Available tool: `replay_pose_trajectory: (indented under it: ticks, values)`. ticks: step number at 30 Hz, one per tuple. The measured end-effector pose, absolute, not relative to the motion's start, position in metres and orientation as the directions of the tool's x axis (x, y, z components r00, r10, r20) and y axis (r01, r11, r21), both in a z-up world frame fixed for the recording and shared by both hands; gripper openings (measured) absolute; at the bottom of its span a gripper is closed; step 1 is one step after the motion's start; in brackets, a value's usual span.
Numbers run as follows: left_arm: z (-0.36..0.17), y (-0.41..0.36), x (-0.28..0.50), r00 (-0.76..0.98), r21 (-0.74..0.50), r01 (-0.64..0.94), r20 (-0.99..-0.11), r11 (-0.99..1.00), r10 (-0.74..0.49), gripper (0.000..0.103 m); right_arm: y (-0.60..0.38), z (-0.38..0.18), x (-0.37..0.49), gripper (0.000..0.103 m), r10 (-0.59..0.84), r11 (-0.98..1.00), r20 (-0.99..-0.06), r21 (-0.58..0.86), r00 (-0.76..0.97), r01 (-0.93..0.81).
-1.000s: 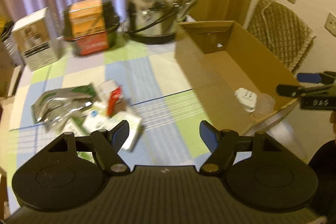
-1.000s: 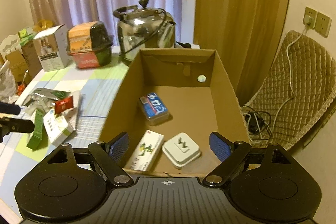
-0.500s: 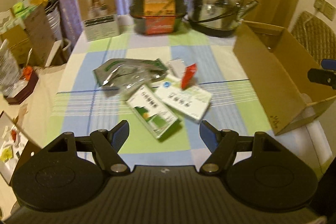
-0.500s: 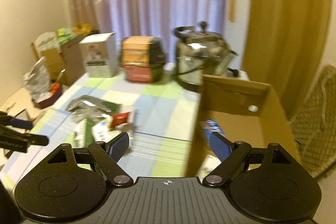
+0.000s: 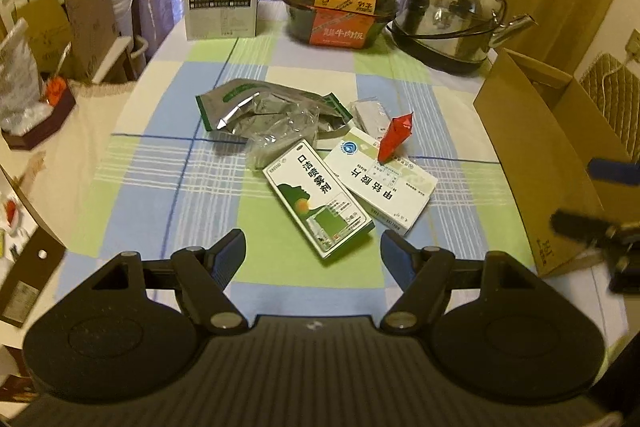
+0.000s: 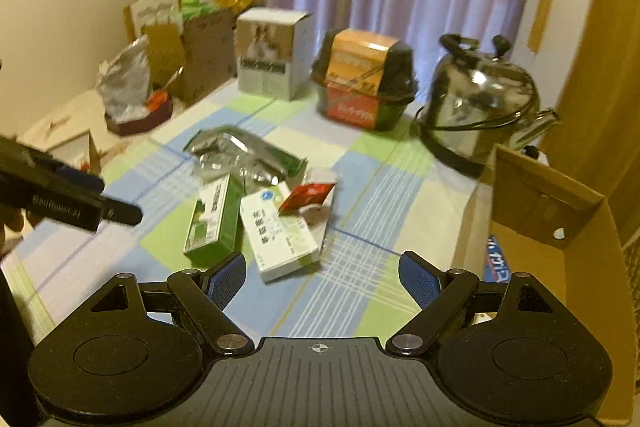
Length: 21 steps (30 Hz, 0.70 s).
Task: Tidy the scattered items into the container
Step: 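Move both grippers back over the medicine boxes on the table, then grasp the white medicine box with the right gripper while the left grasps the green-white spray box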
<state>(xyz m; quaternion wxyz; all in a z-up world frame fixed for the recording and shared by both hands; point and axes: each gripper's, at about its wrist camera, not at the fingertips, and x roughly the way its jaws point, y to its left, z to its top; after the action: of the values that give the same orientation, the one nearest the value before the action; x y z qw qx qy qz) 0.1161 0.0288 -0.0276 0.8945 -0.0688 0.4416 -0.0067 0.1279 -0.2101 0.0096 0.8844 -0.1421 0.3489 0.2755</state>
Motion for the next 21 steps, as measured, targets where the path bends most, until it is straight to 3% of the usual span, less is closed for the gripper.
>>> replay_pose_trajectory:
  ticks: [14,21]
  values:
    - [-0.085,0.041,0.176,0.576,-0.270,-0.132,-0.804,0.954,-0.148,0.075,-0.157,-0.075,0.171,0.089,0.352,0.671,-0.789,-0.163,0.504,-0.724]
    - [-0.110,0.034,0.207,0.559,-0.268,-0.131,-0.815,0.954,-0.152,0.074,-0.140,-0.098,0.195,0.089,0.342,0.625,-0.805,-0.190,0.484,-0.758]
